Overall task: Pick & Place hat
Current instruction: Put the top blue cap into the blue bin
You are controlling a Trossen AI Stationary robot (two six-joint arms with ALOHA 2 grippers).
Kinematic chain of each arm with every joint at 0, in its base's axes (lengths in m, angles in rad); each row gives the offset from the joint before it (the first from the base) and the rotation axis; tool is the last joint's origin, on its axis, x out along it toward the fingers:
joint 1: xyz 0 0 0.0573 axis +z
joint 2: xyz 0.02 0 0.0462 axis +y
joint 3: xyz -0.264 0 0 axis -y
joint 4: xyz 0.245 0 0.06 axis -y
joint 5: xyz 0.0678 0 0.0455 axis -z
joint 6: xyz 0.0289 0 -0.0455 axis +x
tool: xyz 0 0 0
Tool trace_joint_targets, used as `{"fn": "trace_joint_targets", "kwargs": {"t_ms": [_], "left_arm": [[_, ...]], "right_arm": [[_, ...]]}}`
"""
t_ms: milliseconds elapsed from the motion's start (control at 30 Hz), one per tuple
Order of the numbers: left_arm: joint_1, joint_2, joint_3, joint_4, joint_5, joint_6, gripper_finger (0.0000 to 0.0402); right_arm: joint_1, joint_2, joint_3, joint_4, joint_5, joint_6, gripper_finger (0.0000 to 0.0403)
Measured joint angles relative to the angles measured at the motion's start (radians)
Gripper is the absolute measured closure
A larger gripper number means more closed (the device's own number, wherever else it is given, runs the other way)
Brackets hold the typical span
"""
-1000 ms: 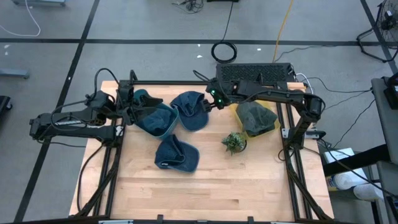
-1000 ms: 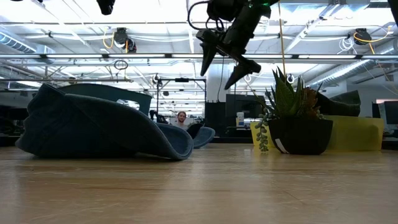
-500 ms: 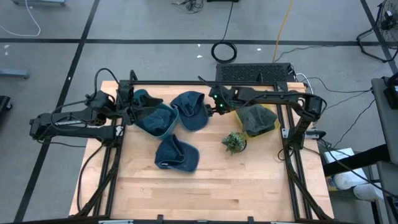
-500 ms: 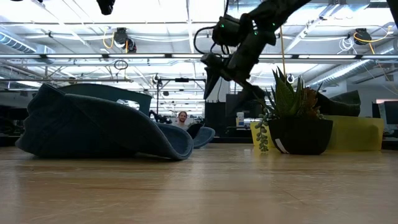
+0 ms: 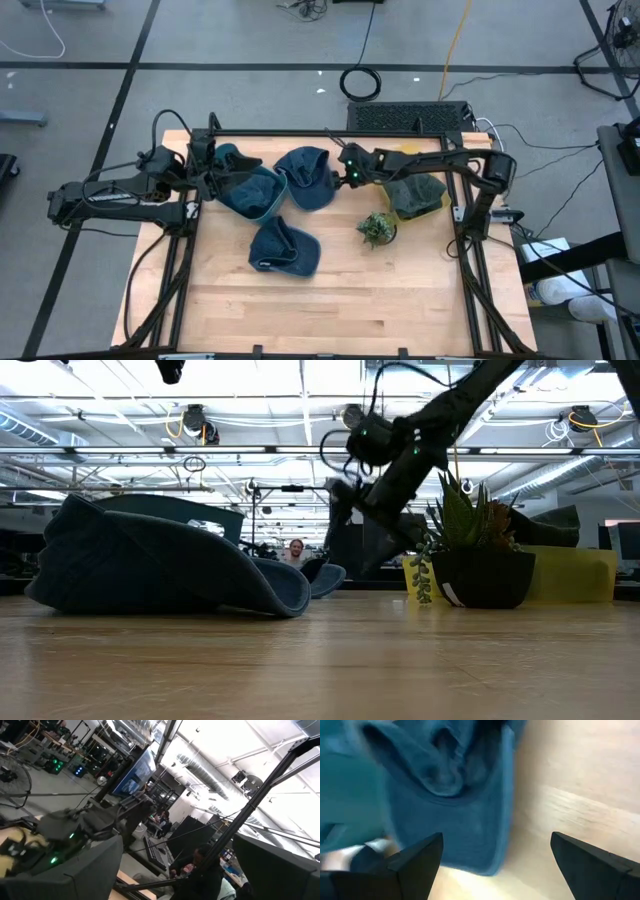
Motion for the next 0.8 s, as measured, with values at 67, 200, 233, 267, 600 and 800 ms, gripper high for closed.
{"fn": "trace_joint_targets", "kwargs": {"t_ms": [67,200,233,267,600,800], "left_arm": [[0.0,0.0,0.0,0.0,0.0,0.003,0.0016],[0.004,0.0,0.0,0.002,0.0,0.007,0.0016],[0.008,0.0,0.0,0.004,-0.001,0.006,0.0016],[0.013,0.0,0.0,0.005,0.0,0.005,0.0016],[0.048,0.0,0.0,0.019,0.001,0.014,0.0016],[0.048,0.0,0.0,0.023,0.001,0.023,0.0016]], "right_arm": [[0.0,0.023,-0.003,0.008,-0.024,0.001,0.0044],[0.001,0.07,0.015,0.02,-0.043,-0.003,0.0044],[0.001,0.077,0.012,0.009,-0.043,-0.005,0.0044],[0.001,0.083,0.011,0.01,-0.044,-0.007,0.0044],[0.001,0.108,0.014,0.074,-0.053,-0.009,0.0044],[0.0,0.139,0.016,0.071,-0.096,0.002,0.0044]]}}
